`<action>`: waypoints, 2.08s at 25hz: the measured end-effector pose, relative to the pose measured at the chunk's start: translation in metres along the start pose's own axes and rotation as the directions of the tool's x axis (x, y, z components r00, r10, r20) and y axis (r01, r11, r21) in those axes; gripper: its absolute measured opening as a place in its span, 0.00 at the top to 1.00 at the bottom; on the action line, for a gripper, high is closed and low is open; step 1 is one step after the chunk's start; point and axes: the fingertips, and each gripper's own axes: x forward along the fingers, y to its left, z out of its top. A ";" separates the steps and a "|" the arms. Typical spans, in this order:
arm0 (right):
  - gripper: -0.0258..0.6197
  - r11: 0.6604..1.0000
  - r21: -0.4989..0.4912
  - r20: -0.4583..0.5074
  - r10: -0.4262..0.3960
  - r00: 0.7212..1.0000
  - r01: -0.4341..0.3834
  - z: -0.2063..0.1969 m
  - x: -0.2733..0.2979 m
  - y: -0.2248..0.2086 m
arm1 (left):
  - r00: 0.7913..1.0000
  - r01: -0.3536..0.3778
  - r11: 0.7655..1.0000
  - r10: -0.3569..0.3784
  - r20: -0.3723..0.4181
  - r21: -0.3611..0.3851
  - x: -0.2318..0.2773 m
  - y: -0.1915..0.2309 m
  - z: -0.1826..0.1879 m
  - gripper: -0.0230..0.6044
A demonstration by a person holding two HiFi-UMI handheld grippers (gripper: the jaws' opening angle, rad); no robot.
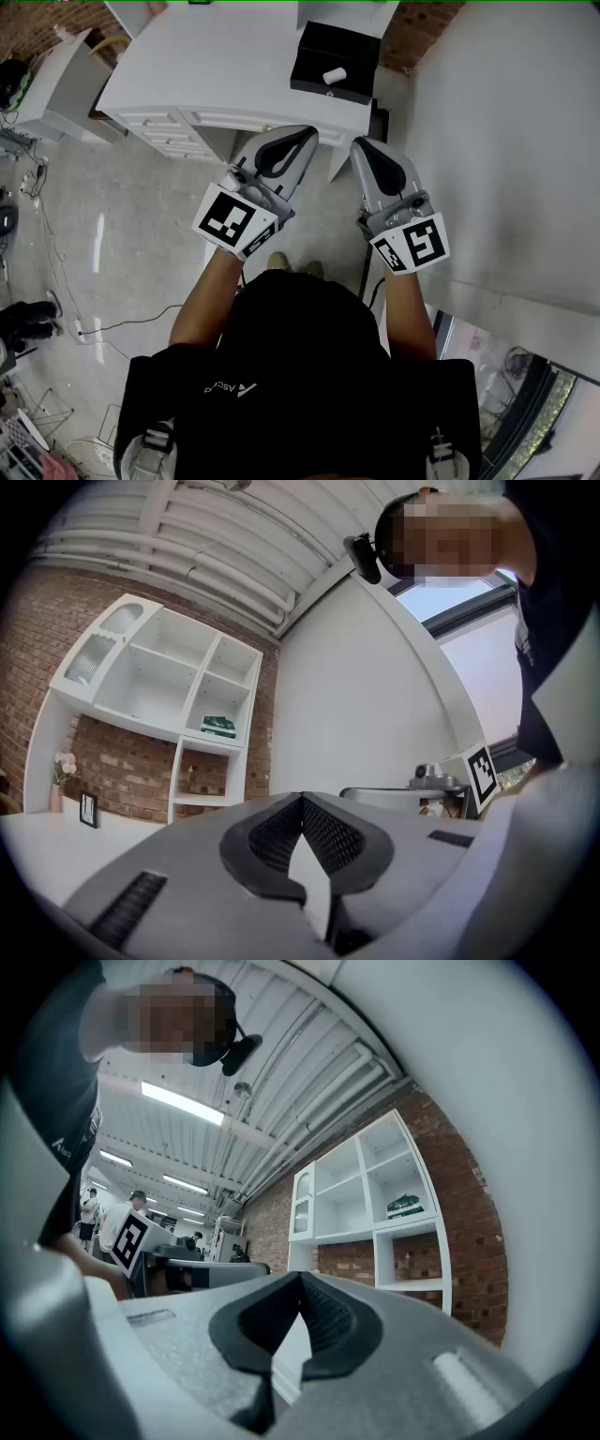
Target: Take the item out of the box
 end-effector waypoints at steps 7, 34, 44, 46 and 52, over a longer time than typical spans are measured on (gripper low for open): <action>0.96 1.000 -0.007 0.009 0.004 1.000 -0.004 -0.001 0.014 0.008 | 1.000 0.011 1.000 -0.010 0.006 -0.005 -0.009 0.015 0.000 0.97; 0.96 0.992 -0.123 -0.107 -0.012 0.994 -0.002 -0.052 0.118 -0.095 | 1.000 0.009 1.000 -0.009 0.009 -0.002 0.047 0.152 -0.020 0.97; 0.96 0.947 -0.225 -0.313 0.151 0.938 -0.228 -0.123 0.181 -0.184 | 0.998 -0.065 0.998 0.065 -0.017 0.017 0.140 0.222 -0.051 0.97; 0.96 0.922 -0.242 -0.365 0.202 0.909 -0.302 -0.141 0.191 -0.194 | 0.997 -0.075 0.997 0.076 -0.021 0.028 0.156 0.230 -0.057 0.97; 0.96 0.793 -0.315 -0.535 0.306 0.788 -0.522 -0.202 0.211 -0.214 | 0.992 -0.103 0.993 0.107 -0.063 0.058 0.187 0.256 -0.081 0.97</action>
